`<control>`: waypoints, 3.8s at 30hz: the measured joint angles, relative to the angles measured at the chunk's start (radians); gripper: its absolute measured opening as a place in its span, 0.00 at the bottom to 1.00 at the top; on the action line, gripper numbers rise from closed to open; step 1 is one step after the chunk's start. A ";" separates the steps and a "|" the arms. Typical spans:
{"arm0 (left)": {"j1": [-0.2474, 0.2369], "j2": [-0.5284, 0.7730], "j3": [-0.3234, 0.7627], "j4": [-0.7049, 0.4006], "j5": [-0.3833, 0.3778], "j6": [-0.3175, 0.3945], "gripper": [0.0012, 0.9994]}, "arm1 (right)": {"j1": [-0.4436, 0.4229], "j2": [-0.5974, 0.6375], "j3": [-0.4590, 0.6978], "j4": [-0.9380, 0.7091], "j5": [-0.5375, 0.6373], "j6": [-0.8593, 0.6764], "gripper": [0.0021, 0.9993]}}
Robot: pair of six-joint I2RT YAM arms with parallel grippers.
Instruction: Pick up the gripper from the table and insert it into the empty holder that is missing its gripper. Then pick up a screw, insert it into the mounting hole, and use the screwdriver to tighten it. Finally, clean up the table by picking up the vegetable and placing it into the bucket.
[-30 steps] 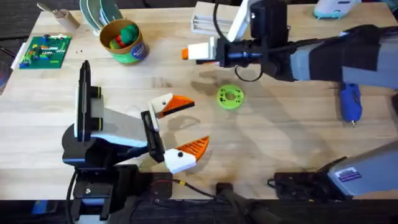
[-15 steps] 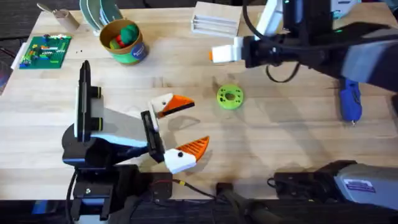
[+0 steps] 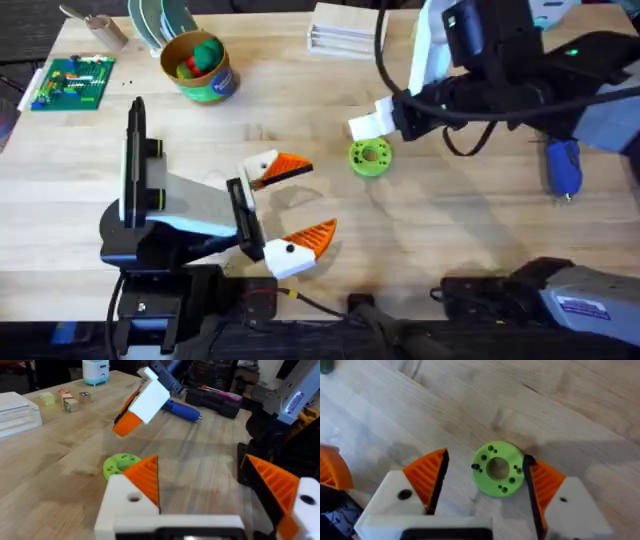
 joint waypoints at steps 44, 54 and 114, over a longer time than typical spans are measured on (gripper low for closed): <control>0.000 0.000 0.000 0.000 0.000 0.000 0.99 | 0.334 0.234 0.011 -0.004 0.403 -0.112 0.32; 0.000 0.000 0.000 0.000 0.000 0.000 0.99 | 0.334 0.245 0.019 -0.001 0.419 -0.123 0.12; 0.000 0.000 0.000 0.000 -0.001 0.011 0.99 | 0.425 0.507 1.149 -0.935 0.291 -0.178 0.00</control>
